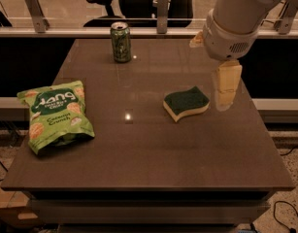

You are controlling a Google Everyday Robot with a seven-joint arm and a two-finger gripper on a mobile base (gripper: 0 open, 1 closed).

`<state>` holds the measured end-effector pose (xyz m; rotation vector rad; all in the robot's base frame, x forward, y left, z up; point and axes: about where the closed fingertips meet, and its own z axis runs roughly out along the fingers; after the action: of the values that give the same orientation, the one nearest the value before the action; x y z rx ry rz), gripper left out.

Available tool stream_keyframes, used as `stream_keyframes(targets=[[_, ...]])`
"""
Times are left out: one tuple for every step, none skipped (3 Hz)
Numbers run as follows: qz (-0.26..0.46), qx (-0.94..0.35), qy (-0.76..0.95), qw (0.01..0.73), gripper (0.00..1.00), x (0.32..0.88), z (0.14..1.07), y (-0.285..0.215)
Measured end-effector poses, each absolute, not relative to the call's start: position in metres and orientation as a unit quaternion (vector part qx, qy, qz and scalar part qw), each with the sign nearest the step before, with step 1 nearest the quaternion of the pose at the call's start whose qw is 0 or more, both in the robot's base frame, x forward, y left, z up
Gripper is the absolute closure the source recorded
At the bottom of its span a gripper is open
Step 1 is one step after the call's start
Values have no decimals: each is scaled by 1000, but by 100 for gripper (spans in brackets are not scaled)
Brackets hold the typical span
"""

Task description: Move sponge near green can

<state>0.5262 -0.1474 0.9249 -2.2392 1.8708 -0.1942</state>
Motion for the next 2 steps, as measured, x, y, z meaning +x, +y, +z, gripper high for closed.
stream_keyframes(targets=[[-47,-787,607,100,0,533,913,-142],[-21,-810,578,99,0,541,897,-134]])
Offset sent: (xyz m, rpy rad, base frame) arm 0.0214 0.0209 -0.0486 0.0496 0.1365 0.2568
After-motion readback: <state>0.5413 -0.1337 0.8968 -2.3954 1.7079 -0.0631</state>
